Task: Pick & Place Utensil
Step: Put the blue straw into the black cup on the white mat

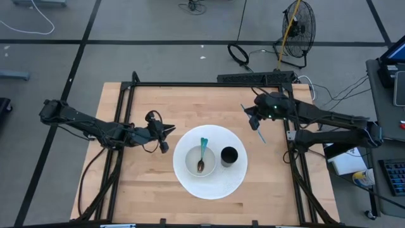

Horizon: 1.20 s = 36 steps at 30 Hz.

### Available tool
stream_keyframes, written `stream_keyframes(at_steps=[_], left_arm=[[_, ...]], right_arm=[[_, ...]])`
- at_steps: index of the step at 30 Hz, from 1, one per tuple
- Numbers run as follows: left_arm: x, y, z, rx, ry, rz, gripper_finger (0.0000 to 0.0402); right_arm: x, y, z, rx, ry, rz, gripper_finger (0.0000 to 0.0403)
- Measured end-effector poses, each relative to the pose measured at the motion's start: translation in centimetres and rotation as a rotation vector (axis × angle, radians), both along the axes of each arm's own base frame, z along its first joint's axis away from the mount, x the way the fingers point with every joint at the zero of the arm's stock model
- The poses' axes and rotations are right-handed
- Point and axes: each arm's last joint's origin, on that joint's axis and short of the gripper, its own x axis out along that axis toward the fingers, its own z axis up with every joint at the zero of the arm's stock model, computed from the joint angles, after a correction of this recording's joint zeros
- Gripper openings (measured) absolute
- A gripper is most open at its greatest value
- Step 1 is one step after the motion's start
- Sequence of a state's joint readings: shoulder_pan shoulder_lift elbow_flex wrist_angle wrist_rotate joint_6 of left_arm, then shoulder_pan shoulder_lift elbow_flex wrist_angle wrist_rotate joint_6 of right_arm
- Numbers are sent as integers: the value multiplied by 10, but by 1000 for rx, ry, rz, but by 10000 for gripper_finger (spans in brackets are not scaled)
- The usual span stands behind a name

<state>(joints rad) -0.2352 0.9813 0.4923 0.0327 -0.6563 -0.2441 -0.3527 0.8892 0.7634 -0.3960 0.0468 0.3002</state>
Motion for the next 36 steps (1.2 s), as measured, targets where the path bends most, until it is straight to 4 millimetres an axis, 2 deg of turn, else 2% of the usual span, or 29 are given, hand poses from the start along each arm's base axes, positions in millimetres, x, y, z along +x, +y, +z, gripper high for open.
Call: stream_keyframes(at_steps=[11,18,24,36], left_arm=[[0,0,0,-17,-8,7,51],[0,0,0,-7,-2,3,51],[0,0,0,0,1,0,51],[0,0,0,0,1,0,51]], right_arm=[[2,14,24,-168,-180,130,0],[2,20,37,-218,-295,167,0],[6,28,48,-262,-408,275,0],[9,41,59,-318,-512,353,0]])
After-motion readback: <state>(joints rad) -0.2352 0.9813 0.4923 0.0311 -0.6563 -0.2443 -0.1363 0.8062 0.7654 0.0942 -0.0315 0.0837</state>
